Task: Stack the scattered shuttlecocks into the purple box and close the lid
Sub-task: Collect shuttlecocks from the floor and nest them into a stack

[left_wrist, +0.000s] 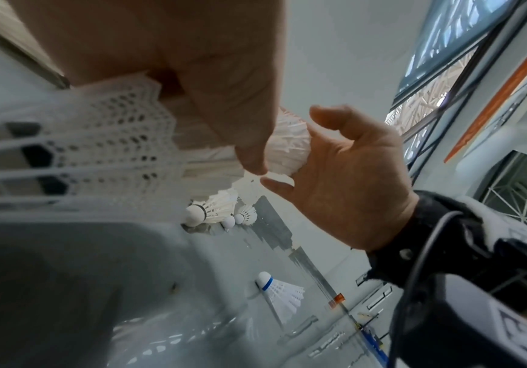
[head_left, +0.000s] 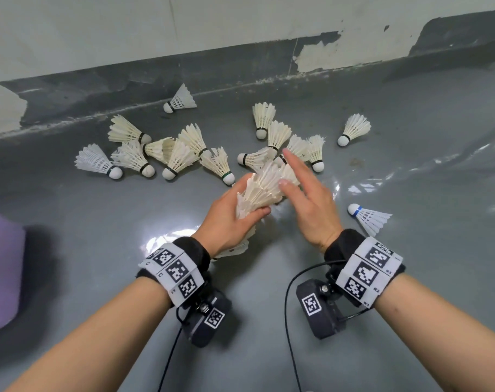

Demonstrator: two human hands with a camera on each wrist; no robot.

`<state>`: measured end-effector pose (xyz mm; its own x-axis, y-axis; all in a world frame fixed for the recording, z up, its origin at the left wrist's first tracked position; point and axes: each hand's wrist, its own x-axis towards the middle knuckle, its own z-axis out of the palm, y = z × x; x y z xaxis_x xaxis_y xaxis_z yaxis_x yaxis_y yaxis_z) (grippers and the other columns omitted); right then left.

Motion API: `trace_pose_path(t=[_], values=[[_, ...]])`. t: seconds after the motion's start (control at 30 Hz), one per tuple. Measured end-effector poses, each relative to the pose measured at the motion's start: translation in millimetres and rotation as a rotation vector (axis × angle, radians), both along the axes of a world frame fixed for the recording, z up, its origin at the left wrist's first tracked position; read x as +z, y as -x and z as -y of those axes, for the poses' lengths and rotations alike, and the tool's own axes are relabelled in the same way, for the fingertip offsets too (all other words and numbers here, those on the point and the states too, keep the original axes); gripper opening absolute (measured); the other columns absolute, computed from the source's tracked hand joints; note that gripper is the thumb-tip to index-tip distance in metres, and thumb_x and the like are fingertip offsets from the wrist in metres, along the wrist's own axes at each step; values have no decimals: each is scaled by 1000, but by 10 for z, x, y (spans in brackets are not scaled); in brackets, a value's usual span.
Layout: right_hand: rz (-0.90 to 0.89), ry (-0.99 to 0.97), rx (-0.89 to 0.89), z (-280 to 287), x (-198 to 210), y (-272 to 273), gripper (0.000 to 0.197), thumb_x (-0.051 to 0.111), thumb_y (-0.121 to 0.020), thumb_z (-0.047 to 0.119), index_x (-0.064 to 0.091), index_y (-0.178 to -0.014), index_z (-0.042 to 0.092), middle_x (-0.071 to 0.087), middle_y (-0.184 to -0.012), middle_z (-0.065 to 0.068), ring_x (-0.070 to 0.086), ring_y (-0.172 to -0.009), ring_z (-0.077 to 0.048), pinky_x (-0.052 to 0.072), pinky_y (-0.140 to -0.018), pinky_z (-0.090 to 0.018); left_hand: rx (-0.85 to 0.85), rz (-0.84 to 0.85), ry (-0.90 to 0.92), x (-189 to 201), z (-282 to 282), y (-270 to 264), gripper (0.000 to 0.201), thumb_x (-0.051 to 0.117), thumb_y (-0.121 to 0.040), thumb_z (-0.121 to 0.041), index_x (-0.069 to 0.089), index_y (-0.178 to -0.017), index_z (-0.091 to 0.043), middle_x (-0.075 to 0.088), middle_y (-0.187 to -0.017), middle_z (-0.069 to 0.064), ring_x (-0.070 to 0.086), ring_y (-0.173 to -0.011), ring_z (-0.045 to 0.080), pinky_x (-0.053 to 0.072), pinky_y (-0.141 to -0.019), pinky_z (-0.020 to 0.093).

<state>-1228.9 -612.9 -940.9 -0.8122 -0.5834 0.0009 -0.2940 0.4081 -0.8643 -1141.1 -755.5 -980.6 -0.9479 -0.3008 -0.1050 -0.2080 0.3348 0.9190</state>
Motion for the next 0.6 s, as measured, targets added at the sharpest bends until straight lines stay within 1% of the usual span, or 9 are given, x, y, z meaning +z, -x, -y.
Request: trace_pose_path(t=[0.03,0.1,0.17,0.3,0.37,0.4,0.5,0.57,0.6], values=[[3,18,-152,-58,-49,69,48,43,-94,34,41,-141,29,40,-144,16,33,-131,6,23,-106,-10,9,-6,-8,4,-12,23,58,69,-84,-33,32,-127,-49,56,-113,-22,55,-105,0,41,-88,8],[42,-35,-475,-209,-198,243,40,41,-98,29,49,-136,25,47,-141,8,41,-130,-5,28,-106,-18,19,-8,-21,-12,-24,49,59,69,-84,-34,31,-126,-51,55,-115,-23,53,-108,0,39,-91,12],[70,-190,-688,-392,-363,370,41,42,-95,24,47,-136,20,41,-147,0,35,-136,-17,25,-112,-29,20,-4,-20,-45,-32,50,60,69,-84,-35,32,-129,-50,55,-115,-24,53,-108,1,39,-90,12],[-5,-529,-831,-616,-571,391,61,56,-82,23,37,-140,23,9,-158,-7,5,-146,-24,6,-117,-46,19,9,-19,-96,-62,47,61,69,-83,-35,37,-134,-44,57,-118,-18,55,-107,4,39,-87,14],[26,-611,-897,-629,-610,393,66,56,-80,25,32,-142,25,-2,-157,-12,-1,-145,-31,7,-114,-53,15,11,-18,-111,-69,40,60,70,-82,-35,38,-132,-46,58,-120,-15,56,-107,6,40,-89,17],[68,-621,-932,-630,-612,406,67,56,-81,26,30,-142,25,-3,-156,-14,2,-143,-35,10,-113,-53,11,13,-18,-118,-73,38,59,70,-82,-36,38,-130,-47,58,-121,-15,56,-108,6,41,-91,18],[222,-569,-1029,-680,-627,506,59,54,-86,25,31,-140,18,17,-148,-21,29,-130,-44,26,-108,-48,6,22,-1,-125,-71,27,57,70,-82,-35,38,-126,-51,58,-117,-19,56,-107,4,41,-90,13],[276,-441,-1030,-708,-623,539,48,52,-90,19,36,-135,13,38,-138,-22,45,-120,-42,37,-101,-43,13,29,8,-123,-57,18,57,71,-82,-34,37,-123,-53,57,-114,-23,55,-106,2,37,-85,4],[264,-360,-1016,-702,-606,524,43,51,-91,14,39,-133,12,48,-133,-21,51,-116,-40,40,-97,-39,19,33,5,-127,-48,12,56,71,-81,-34,37,-122,-53,57,-114,-24,55,-106,2,37,-85,4]])
